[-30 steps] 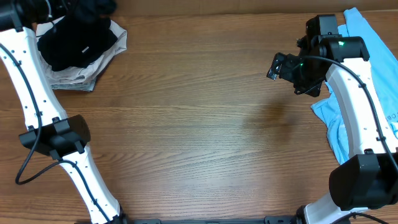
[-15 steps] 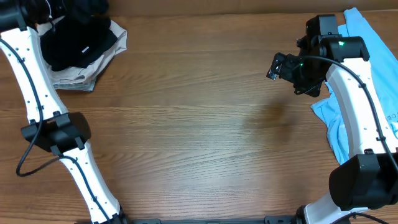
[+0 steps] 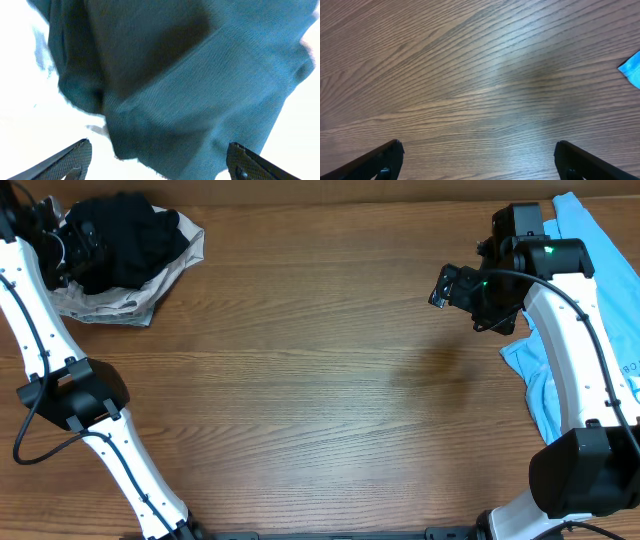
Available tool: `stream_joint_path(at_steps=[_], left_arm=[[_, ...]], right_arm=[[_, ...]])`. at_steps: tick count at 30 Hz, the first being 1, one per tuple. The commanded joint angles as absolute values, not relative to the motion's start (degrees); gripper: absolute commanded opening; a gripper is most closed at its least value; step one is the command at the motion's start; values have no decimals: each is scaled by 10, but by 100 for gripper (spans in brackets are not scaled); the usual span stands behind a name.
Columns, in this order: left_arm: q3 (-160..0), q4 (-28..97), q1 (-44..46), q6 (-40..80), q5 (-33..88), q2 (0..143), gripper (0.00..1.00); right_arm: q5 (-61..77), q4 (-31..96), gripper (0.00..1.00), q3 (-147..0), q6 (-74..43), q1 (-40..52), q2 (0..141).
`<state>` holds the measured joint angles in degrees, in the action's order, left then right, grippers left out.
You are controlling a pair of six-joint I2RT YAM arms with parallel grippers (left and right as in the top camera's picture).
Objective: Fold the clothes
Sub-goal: 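Carry the bundle with the left gripper onto the top-left clothes stack, then open the left gripper to release the shirt on the stack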
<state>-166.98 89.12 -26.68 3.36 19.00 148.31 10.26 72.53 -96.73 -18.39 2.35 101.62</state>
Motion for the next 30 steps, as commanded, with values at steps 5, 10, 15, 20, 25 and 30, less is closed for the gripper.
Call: stream_joint_path(at_steps=[5,10,15,20,25,30], left_arm=[[-1680,952,-270,-7,176,1459,86],[-1681,948,-269,-32,176,1395,84],[-1681,861,-257,-85,174,1352,81],[-1680,756,-234,-116,158,1378,84],[-1680,692,-209,-144,121,1444,91],[-1680,685,-202,-145,105,1537,100]], right_arm=[[106,721,100,-966,-182,25,997],[106,721,100,-966,-182,25,997],[106,721,100,-966,-182,25,997],[108,721,100,-966,-182,25,997],[115,721,100,-966,-182,25,997],[115,721,100,-966,-182,25,997]])
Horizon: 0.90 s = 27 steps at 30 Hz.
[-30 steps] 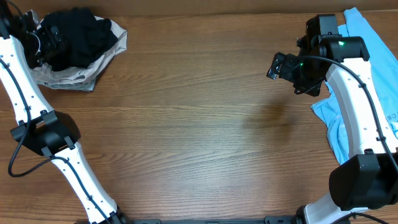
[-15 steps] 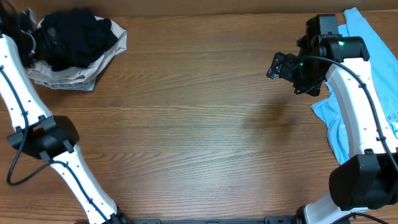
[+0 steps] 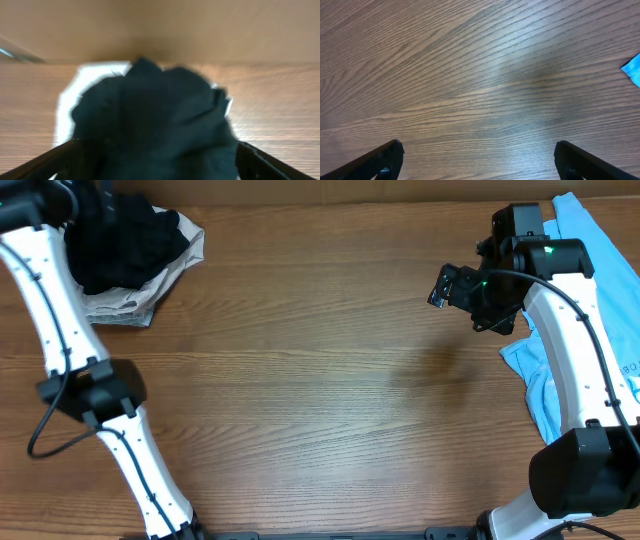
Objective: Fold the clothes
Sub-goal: 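Open the left gripper to release the shirt on the stack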
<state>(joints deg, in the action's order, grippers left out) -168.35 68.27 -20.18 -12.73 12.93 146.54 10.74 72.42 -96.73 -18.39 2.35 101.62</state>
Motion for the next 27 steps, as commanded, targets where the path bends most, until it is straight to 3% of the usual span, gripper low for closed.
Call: stream_joint_path(at_steps=[1,15,27], left_arm=[[-1680,687,-202,-145,105,1554,100],[-1680,718,-204,-81,102,1798,100],[-1732,730,-204,-82,98,1699,100]], right_arm=[[115,721,100,-966,-182,25,997],[117,721,100,-966,-182,25,997],[113,701,100,-985,-160,25,996]])
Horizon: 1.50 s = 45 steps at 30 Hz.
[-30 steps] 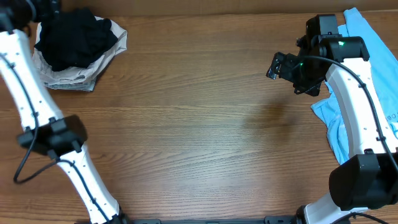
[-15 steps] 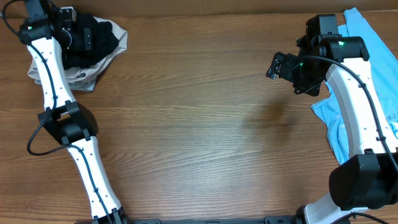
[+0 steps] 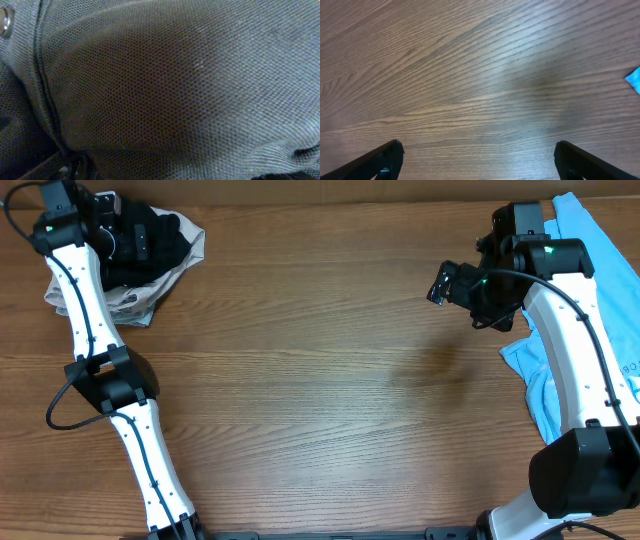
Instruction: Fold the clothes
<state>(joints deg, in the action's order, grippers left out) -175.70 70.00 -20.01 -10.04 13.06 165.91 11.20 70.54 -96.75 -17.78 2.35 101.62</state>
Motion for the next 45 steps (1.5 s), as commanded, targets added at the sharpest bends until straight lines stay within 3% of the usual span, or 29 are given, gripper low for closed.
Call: stream_joint_path(at_steps=[1,17,30,45], left_arm=[[-1738,731,-204,-82,98,1681,100],[-1753,778,-175,-81,103,1352,100],[-1749,799,-171,-81,103,1339,100],[-1749,799,-172,-81,103,1339,100]], right_arm=[[109,702,100,-994,-160,25,995],[76,797,100,-1270,-115,25,917],[76,910,100,-1291,-115,25,804],[91,966,100,-1290,-124,25,805]])
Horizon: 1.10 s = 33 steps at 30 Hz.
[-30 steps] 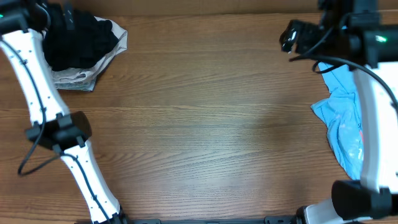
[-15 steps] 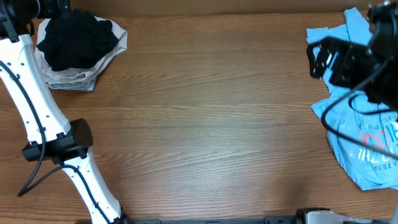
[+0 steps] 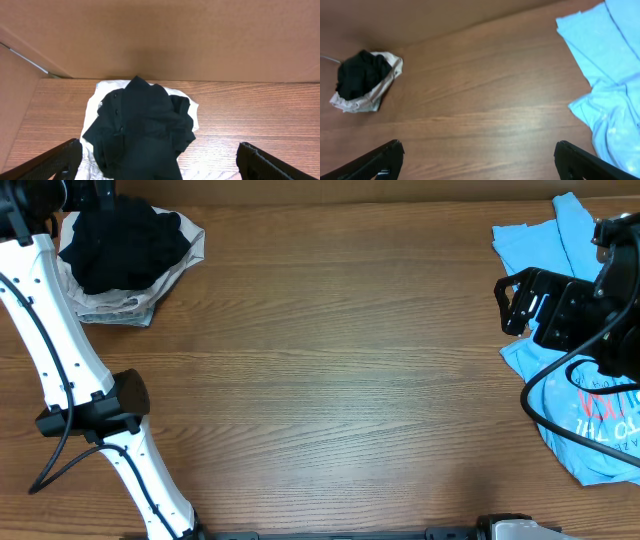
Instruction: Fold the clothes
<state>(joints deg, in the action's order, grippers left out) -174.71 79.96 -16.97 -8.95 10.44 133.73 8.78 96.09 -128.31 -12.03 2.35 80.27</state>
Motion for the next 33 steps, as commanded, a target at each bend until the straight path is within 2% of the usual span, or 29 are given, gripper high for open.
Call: stream_joint_path(at_steps=[1,10,16,20,28,33], left_arm=[[-1749,799,-172,-81,103,1339,100],[-1749,799,-172,-81,103,1339,100],[-1749,799,-172,-81,103,1339,100],[-1749,799,-172,-81,103,1339,100],[-1749,799,-172,-81,103,1339,100],[-1749,799,-172,-81,103,1339,100]], right_arm=[[91,970,100,-1290,-124,25,805],[91,942,100,-1289,-75,25,811],[91,815,100,-1208,-25,25,771],[91,655,100,-1067,-14,25,707],[91,306,100,-673,-3,25,516],[92,151,100,-428,-1,26,375]])
